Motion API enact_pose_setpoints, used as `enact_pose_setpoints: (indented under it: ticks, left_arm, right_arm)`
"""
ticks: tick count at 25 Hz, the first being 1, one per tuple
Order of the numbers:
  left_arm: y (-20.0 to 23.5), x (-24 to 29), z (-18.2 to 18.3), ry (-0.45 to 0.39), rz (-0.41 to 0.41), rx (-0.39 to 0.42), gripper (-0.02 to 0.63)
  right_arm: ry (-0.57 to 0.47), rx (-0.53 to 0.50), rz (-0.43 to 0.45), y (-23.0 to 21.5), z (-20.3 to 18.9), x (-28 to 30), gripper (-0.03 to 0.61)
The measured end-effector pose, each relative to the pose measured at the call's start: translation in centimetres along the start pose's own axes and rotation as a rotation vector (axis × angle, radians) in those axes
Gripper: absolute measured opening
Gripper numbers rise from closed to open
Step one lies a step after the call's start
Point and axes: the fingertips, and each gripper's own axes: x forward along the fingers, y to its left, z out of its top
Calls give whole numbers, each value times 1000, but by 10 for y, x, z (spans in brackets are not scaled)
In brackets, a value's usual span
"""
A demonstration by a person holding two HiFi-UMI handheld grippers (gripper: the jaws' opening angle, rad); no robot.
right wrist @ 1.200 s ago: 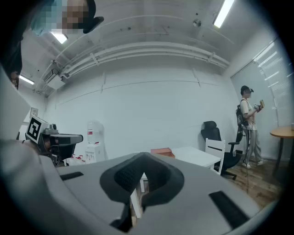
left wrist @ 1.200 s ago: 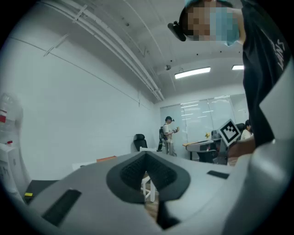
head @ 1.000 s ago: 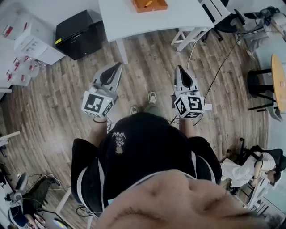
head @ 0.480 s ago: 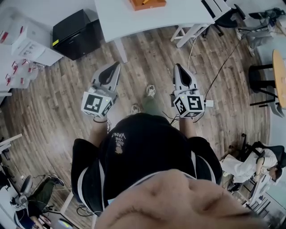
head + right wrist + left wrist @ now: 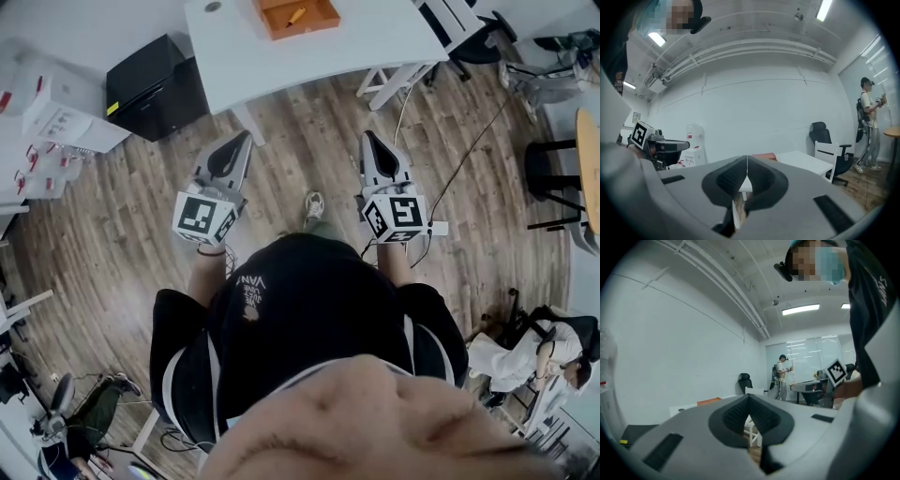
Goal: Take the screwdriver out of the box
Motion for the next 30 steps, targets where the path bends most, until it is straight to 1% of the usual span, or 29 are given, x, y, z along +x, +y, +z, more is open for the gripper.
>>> enact_pose_setpoints:
  ticks: [6,11,16,22,26,30]
  left_arm:
    - [19,47,3,-2,34,10,15]
    - [26,78,-2,4,61,-7,15]
    - [31,107,-5,9,88,-7,15]
    - [38,126,-6,2,121,-30,15]
    - [43,132,-15,24,128,-43,15]
    - [59,139,-20,32,137,-49,15]
  right_arm:
    - [-8,0,19,-35,7,41,12]
    - [-1,4,46,-61,7,69,12]
    - [9,-2,76,-83,7,95,12]
    - [9,-12,102,-99,11,116,12]
    - [26,-4,109,-102,5,125,12]
    - [36,6,106,-103,2,139,12]
